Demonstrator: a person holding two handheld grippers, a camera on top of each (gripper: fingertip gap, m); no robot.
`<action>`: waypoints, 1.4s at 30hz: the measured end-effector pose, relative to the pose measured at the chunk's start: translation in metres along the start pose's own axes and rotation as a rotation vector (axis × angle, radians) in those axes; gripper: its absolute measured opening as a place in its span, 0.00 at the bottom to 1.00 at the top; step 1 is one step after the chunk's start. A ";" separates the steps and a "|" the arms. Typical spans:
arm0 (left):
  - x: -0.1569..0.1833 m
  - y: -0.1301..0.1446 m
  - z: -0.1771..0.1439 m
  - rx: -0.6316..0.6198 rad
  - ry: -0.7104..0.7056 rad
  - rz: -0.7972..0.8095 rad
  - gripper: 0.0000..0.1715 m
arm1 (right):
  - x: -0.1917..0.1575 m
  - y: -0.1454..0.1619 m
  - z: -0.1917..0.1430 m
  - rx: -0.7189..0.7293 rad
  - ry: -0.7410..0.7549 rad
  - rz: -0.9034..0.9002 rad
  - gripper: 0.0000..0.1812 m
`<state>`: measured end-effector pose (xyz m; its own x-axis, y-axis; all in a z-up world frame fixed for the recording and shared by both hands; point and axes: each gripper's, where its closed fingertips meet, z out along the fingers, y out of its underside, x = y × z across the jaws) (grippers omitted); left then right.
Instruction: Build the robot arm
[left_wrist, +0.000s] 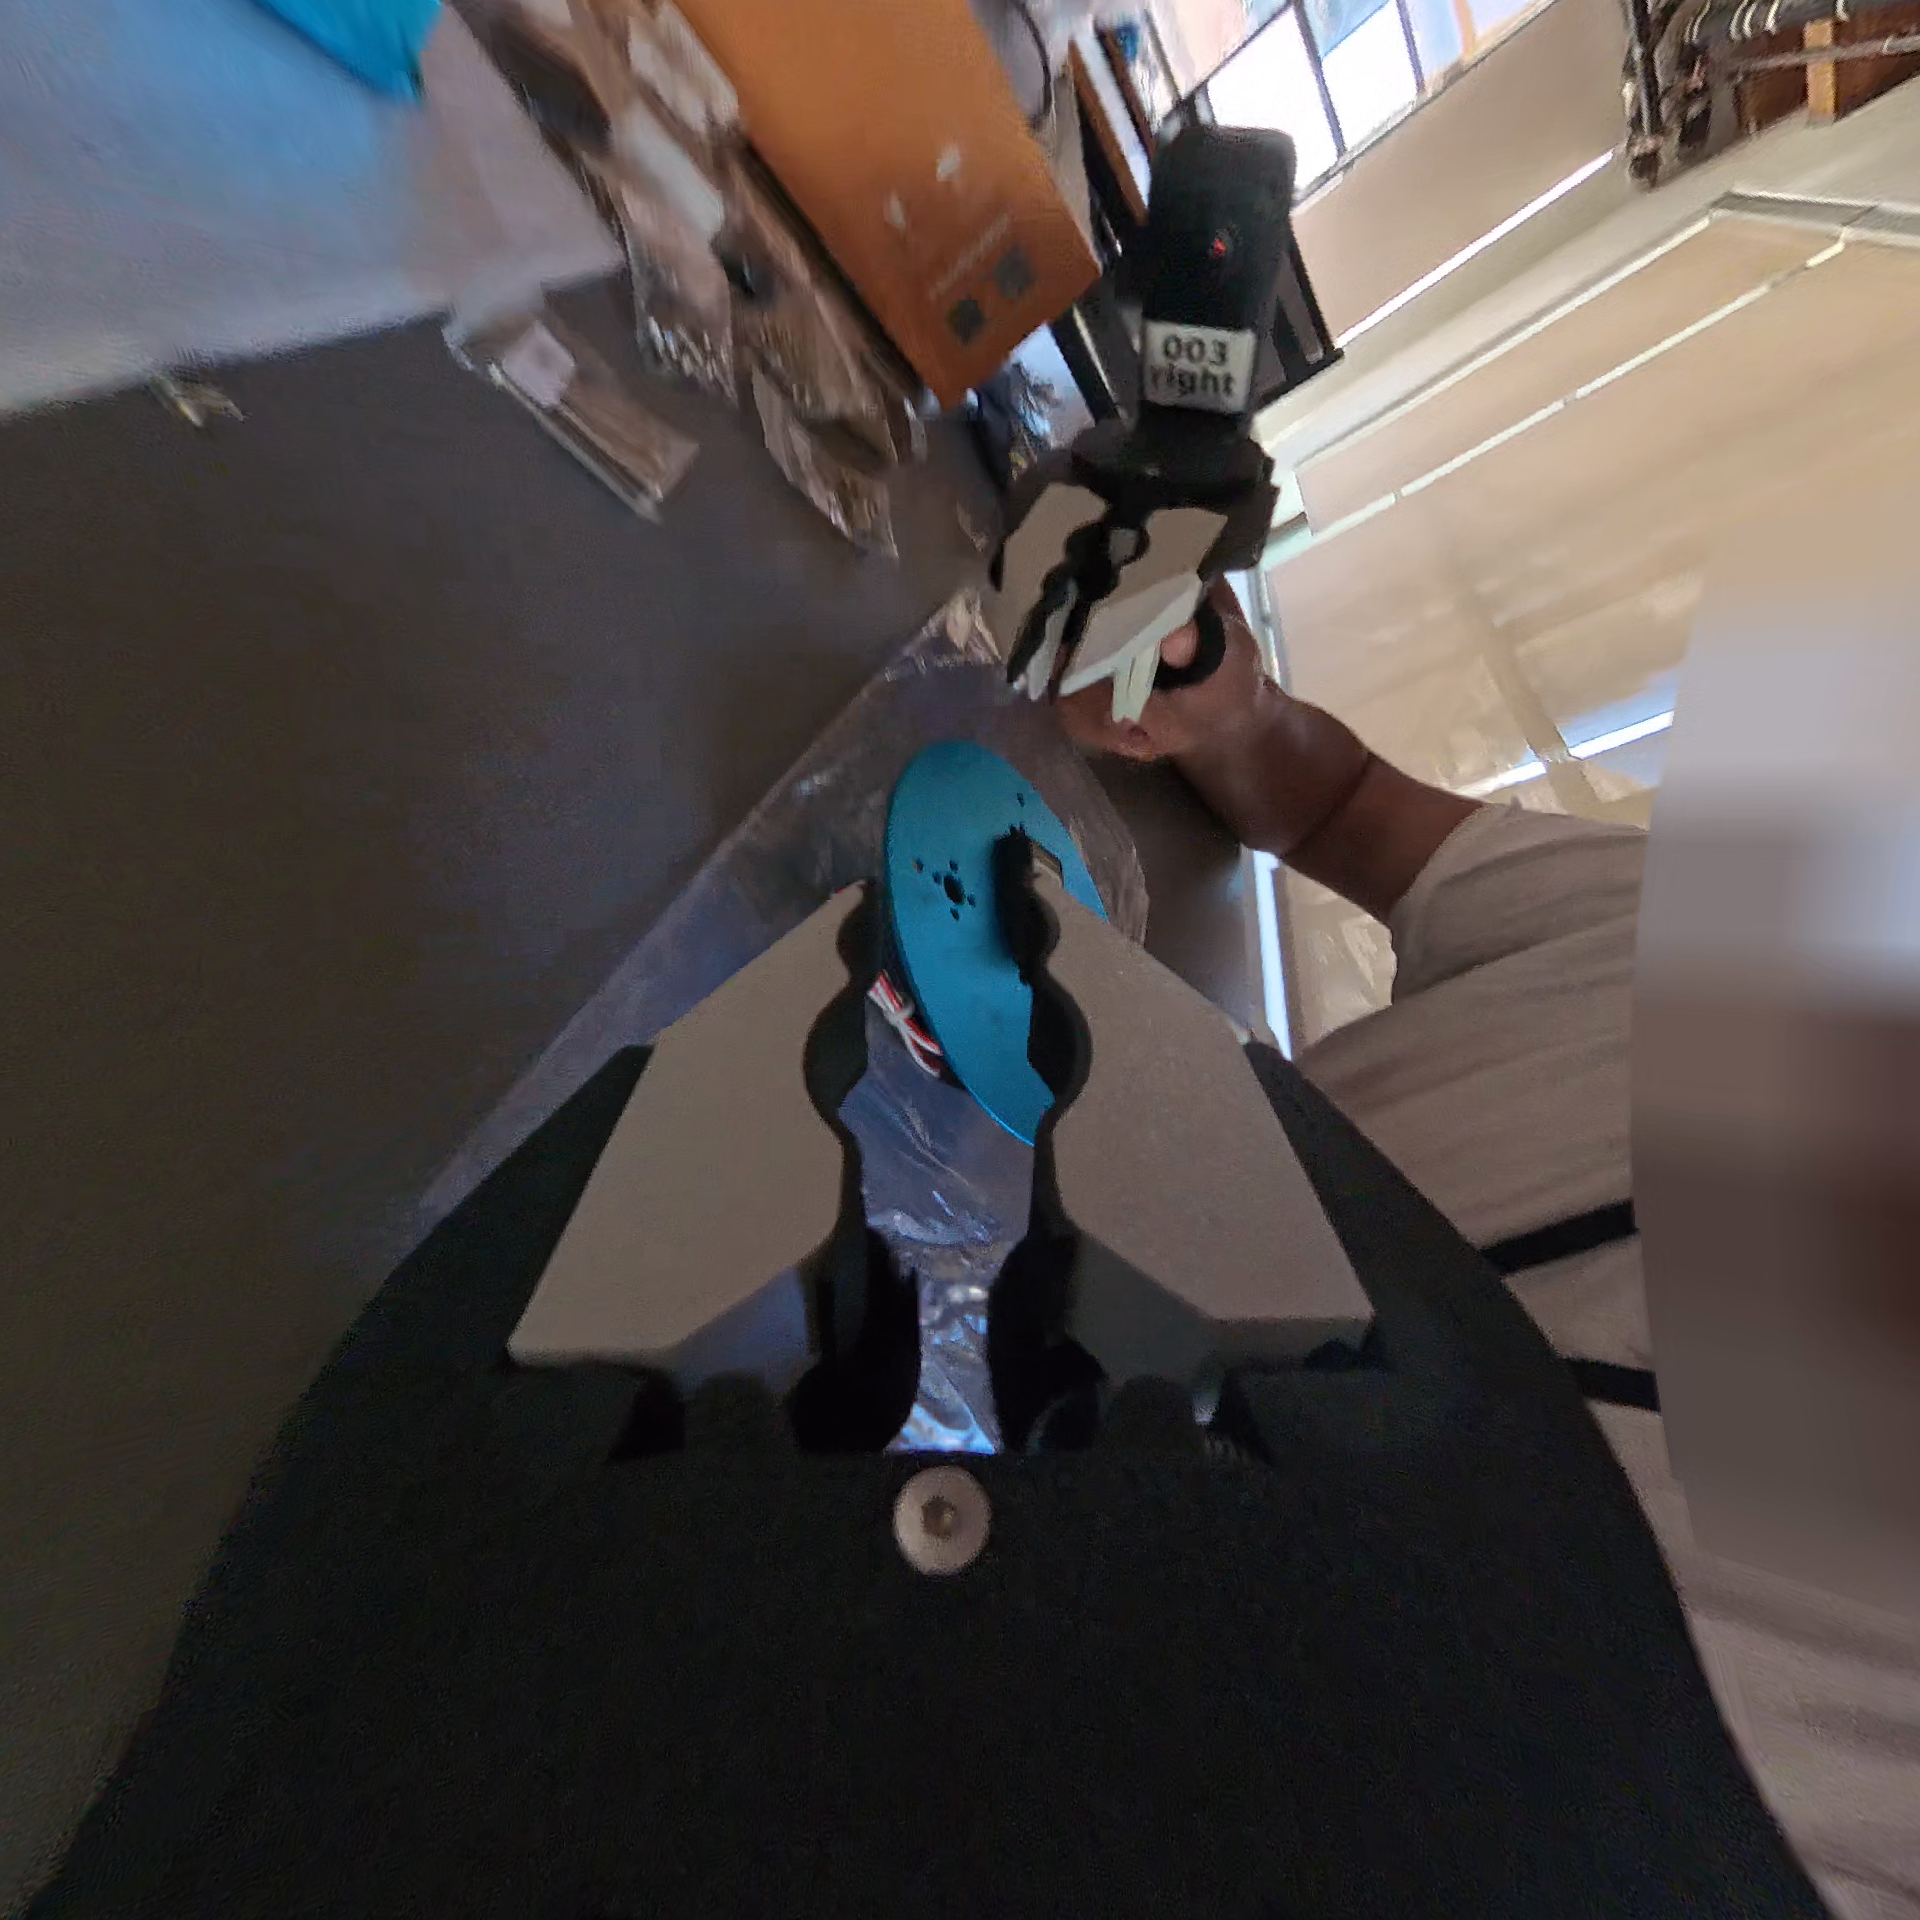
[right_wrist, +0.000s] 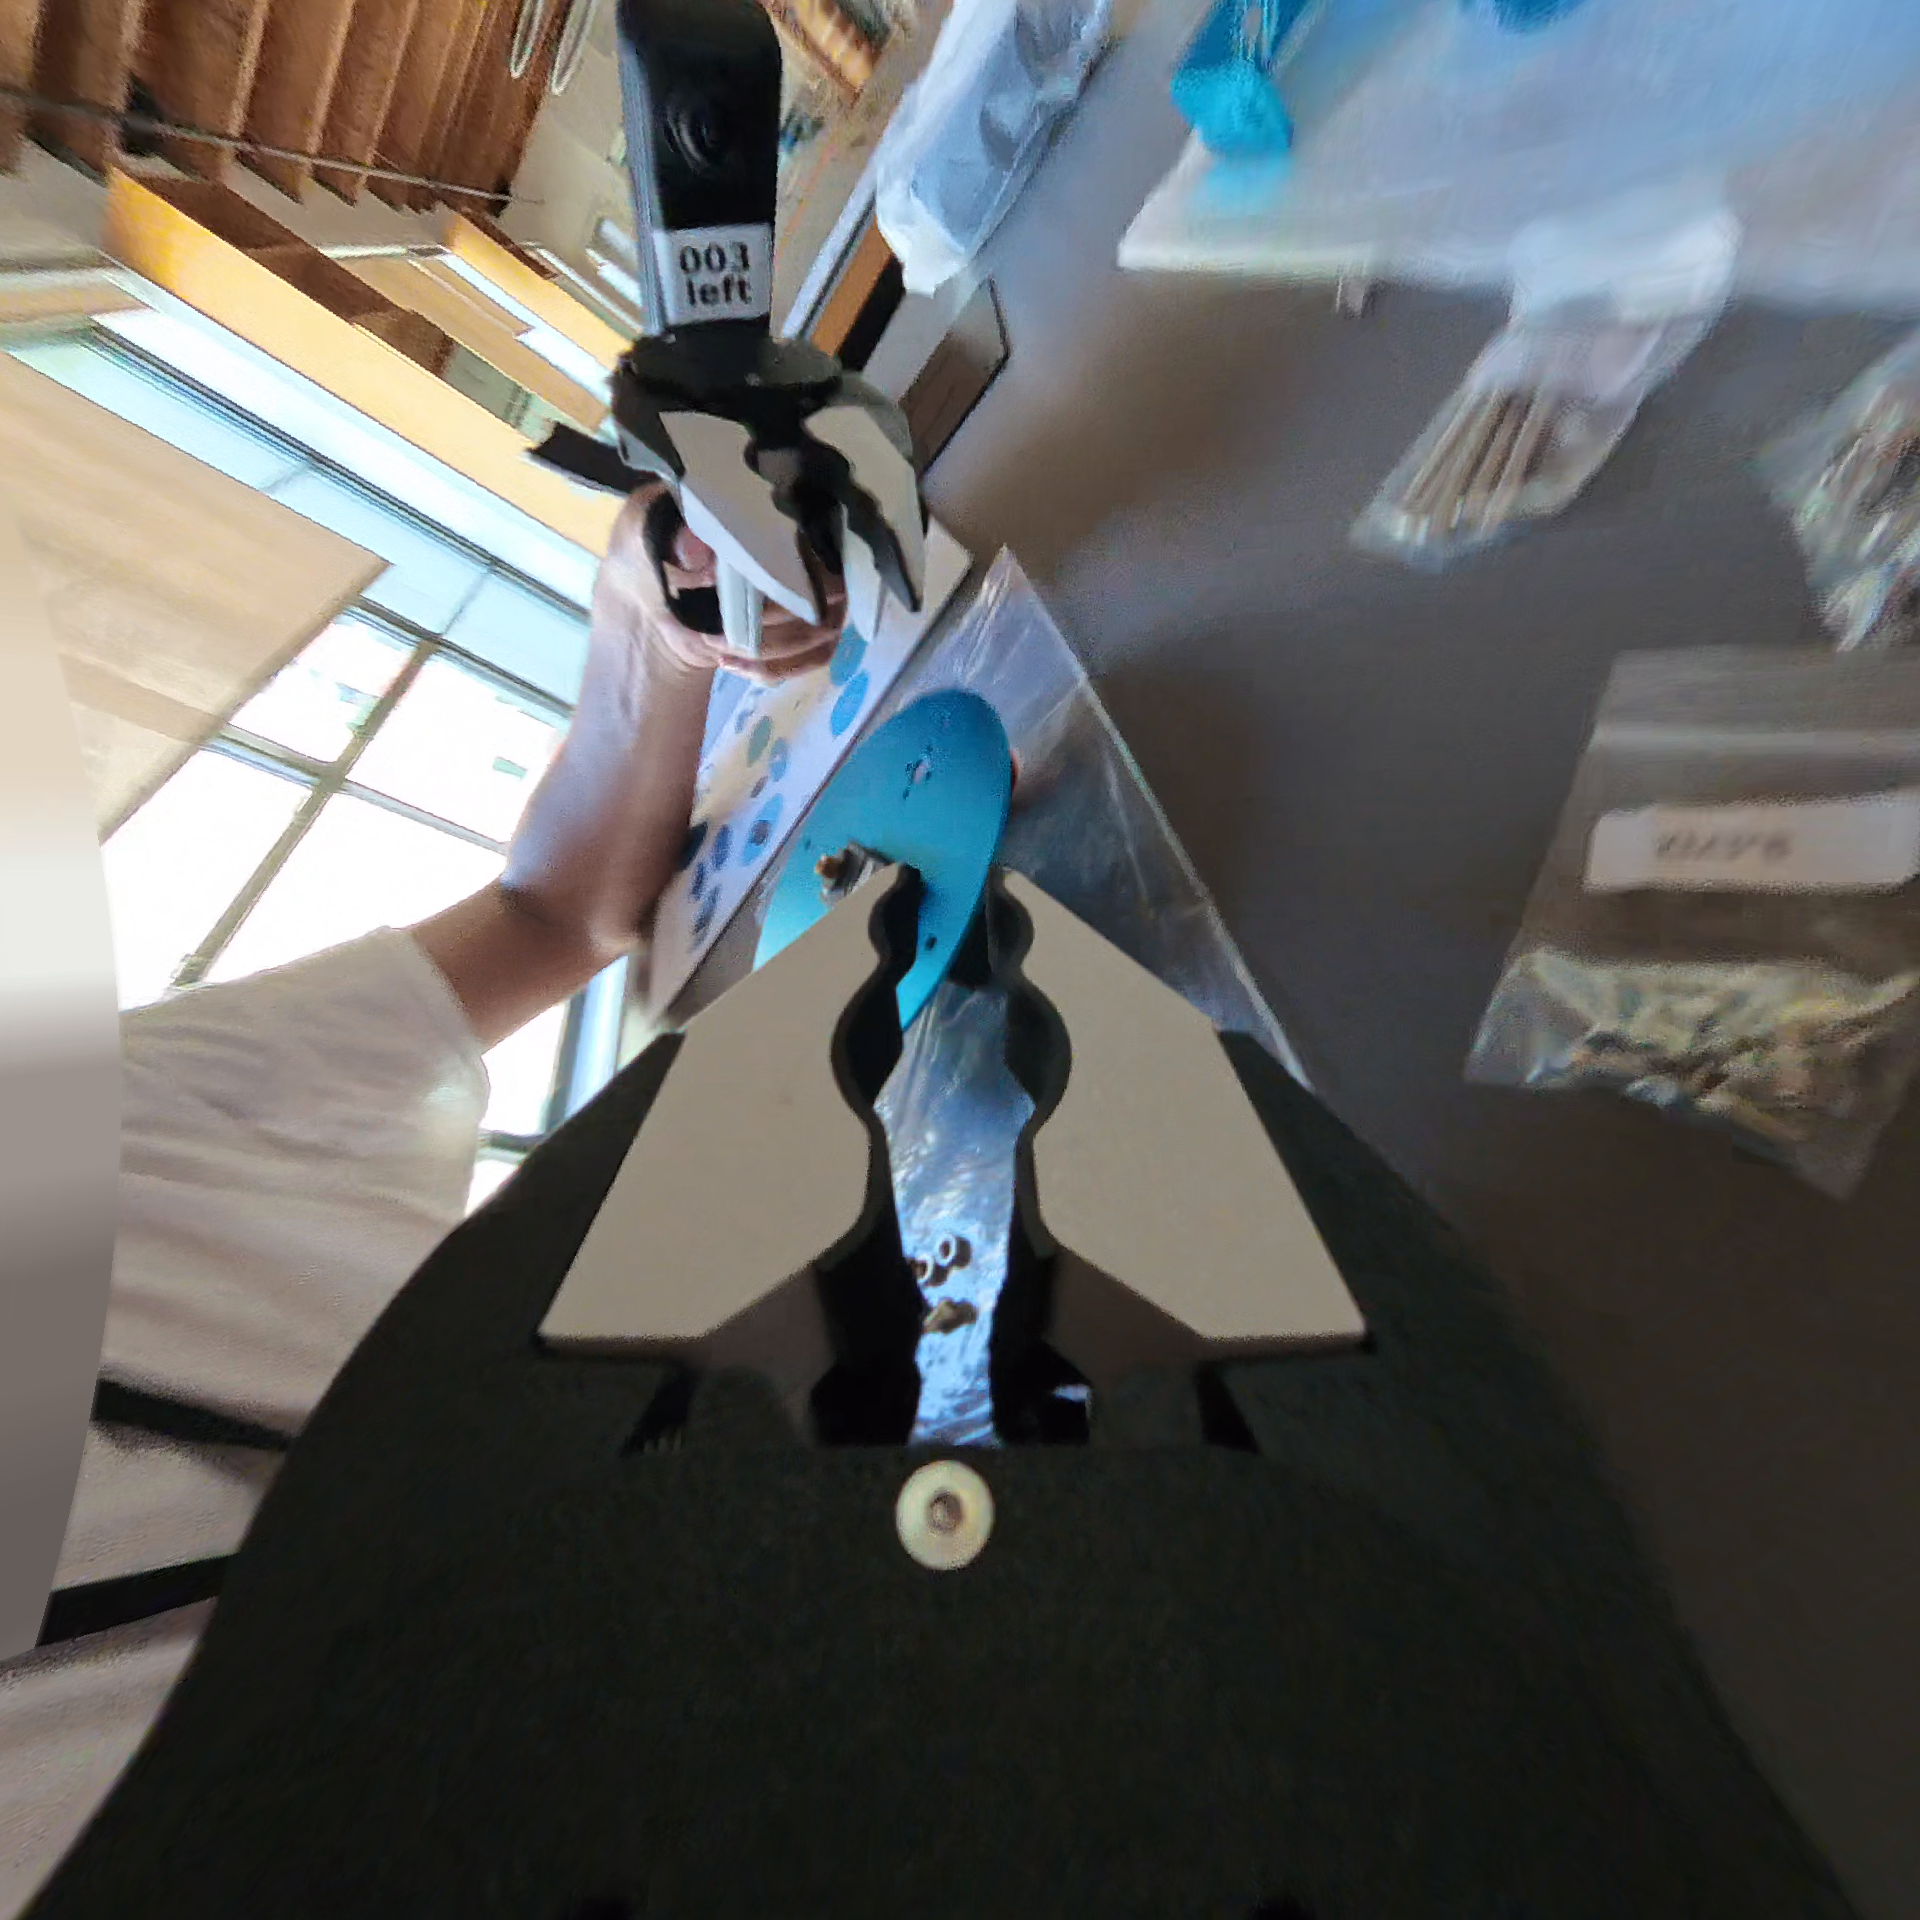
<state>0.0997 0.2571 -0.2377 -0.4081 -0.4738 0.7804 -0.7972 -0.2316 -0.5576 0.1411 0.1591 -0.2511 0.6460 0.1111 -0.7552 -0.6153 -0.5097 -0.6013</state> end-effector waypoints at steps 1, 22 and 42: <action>-0.002 -0.006 -0.004 0.025 -0.026 0.032 0.15 | -0.003 -0.012 -0.004 0.036 0.020 -0.072 0.06; -0.040 -0.062 -0.072 0.337 -0.332 0.246 0.15 | 0.094 -0.101 0.115 -0.486 0.480 -0.914 0.08; -0.036 -0.048 -0.054 0.241 -0.321 0.237 0.16 | 0.099 -0.096 0.116 -0.615 0.599 -1.013 0.07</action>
<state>0.1290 0.3313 -0.2240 -0.3778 -0.7674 0.5180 -0.5570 -0.2585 -0.7893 0.2121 0.3186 -0.2985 0.8904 0.3586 0.2804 0.4540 -0.7434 -0.4912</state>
